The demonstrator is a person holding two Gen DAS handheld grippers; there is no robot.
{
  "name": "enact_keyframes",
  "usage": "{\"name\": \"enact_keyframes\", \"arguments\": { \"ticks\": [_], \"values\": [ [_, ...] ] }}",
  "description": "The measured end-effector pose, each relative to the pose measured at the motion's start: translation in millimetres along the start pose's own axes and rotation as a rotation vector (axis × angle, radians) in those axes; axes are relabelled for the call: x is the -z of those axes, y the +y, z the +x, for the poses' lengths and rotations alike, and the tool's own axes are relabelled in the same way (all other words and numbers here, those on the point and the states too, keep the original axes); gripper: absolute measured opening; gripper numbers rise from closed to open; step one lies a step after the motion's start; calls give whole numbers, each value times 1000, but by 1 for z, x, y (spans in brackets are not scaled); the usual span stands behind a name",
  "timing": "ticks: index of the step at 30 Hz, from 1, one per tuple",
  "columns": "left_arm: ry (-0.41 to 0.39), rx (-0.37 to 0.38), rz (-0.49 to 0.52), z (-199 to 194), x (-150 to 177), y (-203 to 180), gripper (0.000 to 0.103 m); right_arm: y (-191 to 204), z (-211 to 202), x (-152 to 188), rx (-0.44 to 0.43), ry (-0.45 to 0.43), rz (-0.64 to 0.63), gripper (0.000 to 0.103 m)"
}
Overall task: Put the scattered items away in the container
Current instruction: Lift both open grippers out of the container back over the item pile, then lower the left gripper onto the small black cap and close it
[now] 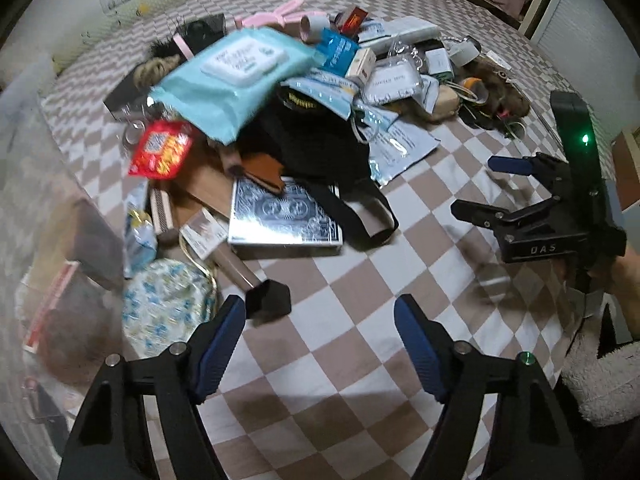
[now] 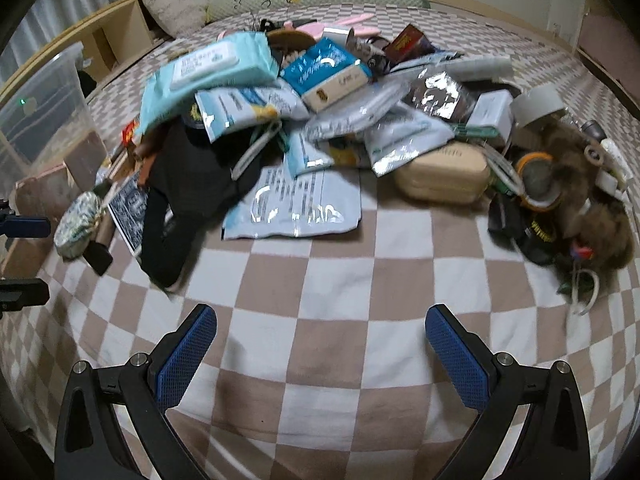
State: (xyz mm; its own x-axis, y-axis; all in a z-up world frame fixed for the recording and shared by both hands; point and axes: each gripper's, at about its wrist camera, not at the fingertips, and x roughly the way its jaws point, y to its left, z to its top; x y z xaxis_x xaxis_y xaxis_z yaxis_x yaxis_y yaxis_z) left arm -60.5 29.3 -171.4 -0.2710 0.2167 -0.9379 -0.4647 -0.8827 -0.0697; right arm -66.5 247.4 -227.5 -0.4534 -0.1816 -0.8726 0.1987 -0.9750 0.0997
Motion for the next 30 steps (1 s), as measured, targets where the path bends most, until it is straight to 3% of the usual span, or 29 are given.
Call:
{"name": "enact_keyframes", "arguments": {
  "ticks": [11,26,30],
  "values": [
    [71,53,-59,32,1,12,77,3,11,13,23,-8,-52,103],
    [103,-20,-109,52,0,29,77,7,9,21,71,-27,-108,103],
    [116,-11,-122,59,-2,30,77,6,8,23,75,-36,-112,103]
  ]
}}
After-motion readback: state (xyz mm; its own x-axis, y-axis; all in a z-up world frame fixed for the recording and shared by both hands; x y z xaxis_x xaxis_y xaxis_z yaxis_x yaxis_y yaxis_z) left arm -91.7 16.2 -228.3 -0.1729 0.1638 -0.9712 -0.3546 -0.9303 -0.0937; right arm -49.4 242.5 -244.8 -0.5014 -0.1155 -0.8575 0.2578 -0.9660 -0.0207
